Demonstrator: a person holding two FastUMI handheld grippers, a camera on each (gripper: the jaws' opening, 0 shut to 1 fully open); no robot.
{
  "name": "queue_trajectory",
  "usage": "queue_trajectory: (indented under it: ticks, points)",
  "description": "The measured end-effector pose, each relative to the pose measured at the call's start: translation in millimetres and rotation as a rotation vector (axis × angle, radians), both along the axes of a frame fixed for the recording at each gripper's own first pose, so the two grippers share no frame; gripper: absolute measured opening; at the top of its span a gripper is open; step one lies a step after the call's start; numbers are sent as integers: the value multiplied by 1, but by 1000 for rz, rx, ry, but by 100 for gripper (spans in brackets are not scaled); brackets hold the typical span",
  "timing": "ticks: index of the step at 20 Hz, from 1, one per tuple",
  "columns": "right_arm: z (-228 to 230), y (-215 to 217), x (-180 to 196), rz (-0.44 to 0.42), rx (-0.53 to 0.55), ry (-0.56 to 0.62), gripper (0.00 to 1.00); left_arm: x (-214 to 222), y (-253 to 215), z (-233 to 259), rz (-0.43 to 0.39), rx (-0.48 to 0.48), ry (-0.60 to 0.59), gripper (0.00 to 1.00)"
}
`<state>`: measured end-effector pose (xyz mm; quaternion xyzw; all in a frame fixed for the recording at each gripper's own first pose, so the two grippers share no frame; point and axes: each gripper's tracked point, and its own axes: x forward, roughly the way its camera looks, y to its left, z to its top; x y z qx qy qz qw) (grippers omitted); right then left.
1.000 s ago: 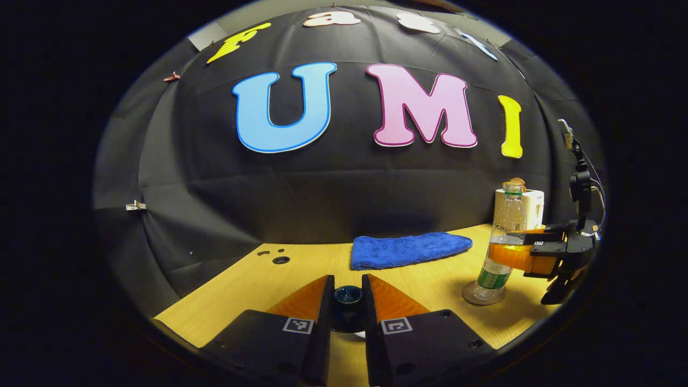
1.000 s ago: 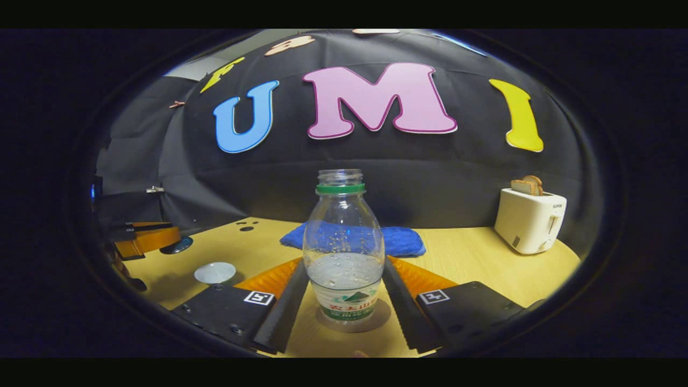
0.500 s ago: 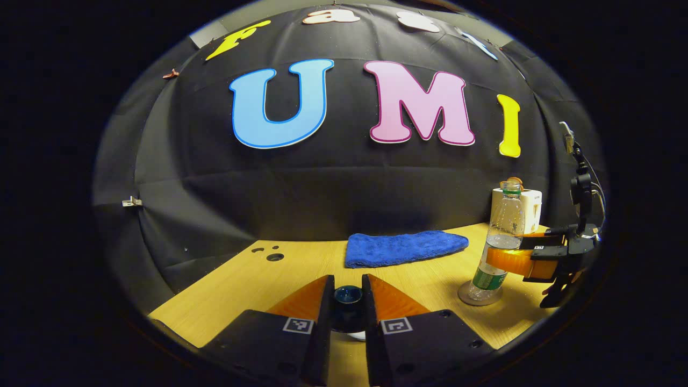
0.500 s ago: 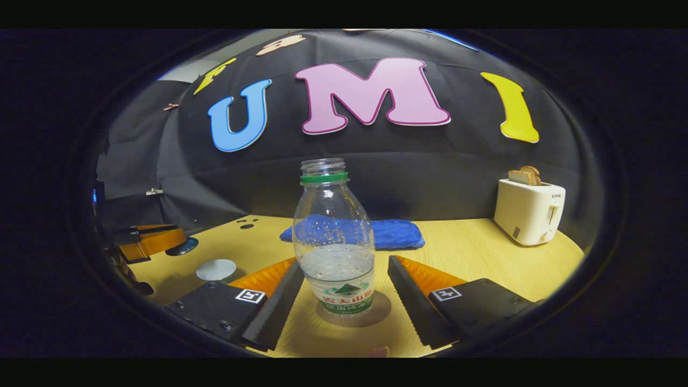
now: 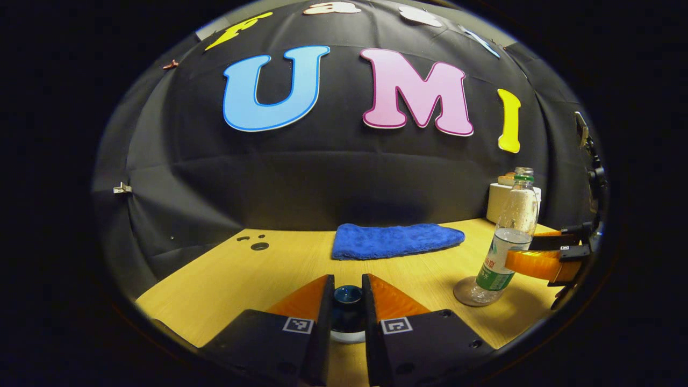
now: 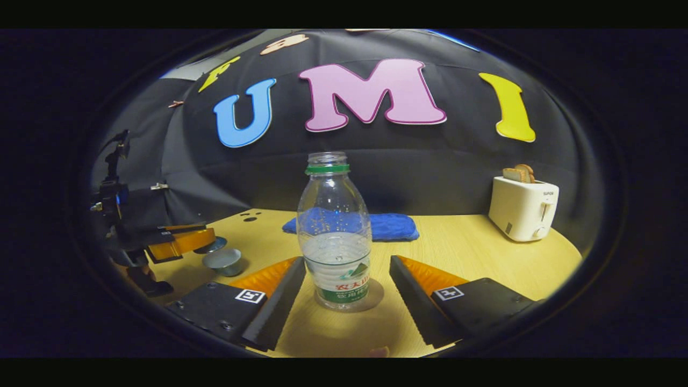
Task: Open the teacup lid with one hand, grasp the water bottle and pour water into the teacup with the other hand; after pouring, place the water bottle on the coaster and then close the teacup lid.
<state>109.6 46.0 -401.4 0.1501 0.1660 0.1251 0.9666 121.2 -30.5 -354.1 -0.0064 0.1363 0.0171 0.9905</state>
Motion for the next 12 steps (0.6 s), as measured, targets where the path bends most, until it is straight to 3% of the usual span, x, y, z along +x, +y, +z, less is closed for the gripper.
queue_trajectory:
  ticks: [6,7,10,11,12]
  points:
    - [2,-4,-15,3,-3,12,98,2,-2,-18,8,-18,36,27]
    - [3,-4,-18,2,-2,13,98,2,-2,-21,10,-23,41,31]
    - [5,-9,-22,-7,-1,17,98,4,-2,-27,13,-37,51,27]
    - [5,-10,-22,-8,-3,19,98,5,-2,-28,13,-38,58,31]
    - [6,-11,-23,-10,-2,20,98,7,0,-31,14,-36,64,27]
